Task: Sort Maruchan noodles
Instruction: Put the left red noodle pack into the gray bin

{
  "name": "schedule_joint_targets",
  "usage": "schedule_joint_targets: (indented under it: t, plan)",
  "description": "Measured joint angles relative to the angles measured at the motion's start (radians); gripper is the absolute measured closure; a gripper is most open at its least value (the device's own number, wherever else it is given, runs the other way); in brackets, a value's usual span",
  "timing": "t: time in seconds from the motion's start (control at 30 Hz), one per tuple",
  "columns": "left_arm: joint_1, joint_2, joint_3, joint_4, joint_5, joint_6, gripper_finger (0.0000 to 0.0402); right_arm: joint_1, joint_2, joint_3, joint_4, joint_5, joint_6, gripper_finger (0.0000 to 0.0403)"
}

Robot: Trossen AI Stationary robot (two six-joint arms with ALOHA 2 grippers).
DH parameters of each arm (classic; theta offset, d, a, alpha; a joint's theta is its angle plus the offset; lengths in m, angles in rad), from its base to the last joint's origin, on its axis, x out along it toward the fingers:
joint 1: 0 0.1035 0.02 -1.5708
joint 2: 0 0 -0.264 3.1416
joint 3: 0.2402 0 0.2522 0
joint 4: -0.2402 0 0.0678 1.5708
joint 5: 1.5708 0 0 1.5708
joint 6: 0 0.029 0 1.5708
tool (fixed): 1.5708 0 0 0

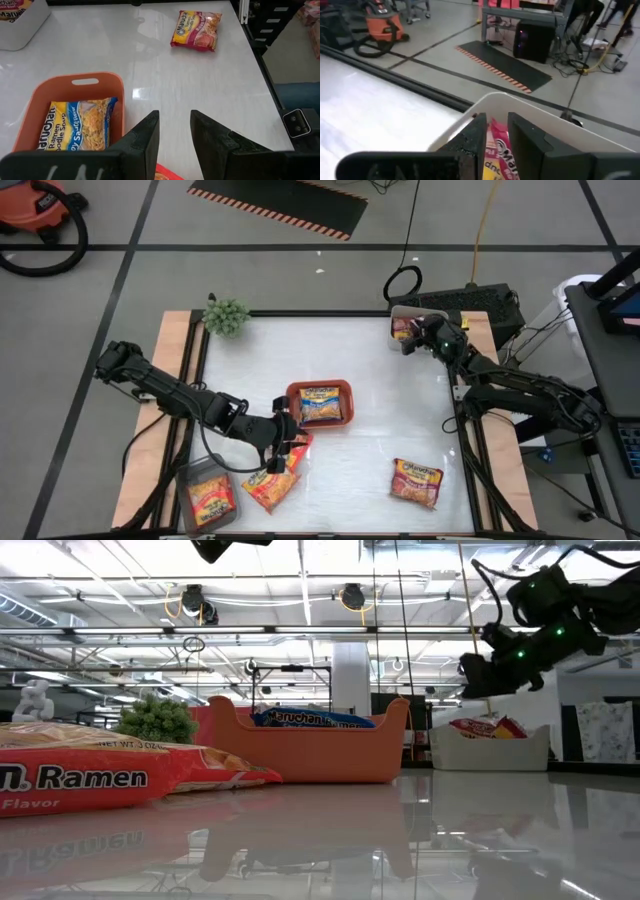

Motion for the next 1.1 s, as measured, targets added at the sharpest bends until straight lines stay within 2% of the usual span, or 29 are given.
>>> schedule_joint_targets:
  t: [0.13,0.23,0.37,0.57,0.7,0.87,1.1]
  plan:
    - [0.0,0.0,0.0,0.001,0.0,0.009,0.0286,-0.026,0.042,-0.019,0.028,0.086,0.013,0.0328]
    - [0.0,0.0,0.0,0.007,0.0,0.001,0.0286,-0.055,0.092,-0.06,0.138,0.099,0.077,0.0328]
    - [0.0,0.0,0.0,0.014,0.0,-0.01,0.0286,-0.083,0.178,-0.107,0.285,0.032,0.138,0.0328]
    - [0.0,0.0,0.0,0.017,0.0,-0.01,0.0286,-0.092,0.307,-0.106,0.312,-0.008,0.174,0.0328]
    - [0.0,0.0,0.0,0.017,0.0,-0.005,0.0286,-0.092,0.356,-0.106,0.34,-0.075,0.182,0.0328]
    - [0.0,0.0,0.0,0.015,-0.001,-0.001,0.0286,-0.092,0.347,-0.108,0.367,-0.107,0.188,0.0328]
    - [0.0,0.0,0.0,0.0,-0.001,0.009,0.0286,-0.076,0.241,-0.11,0.401,-0.114,0.167,0.0328]
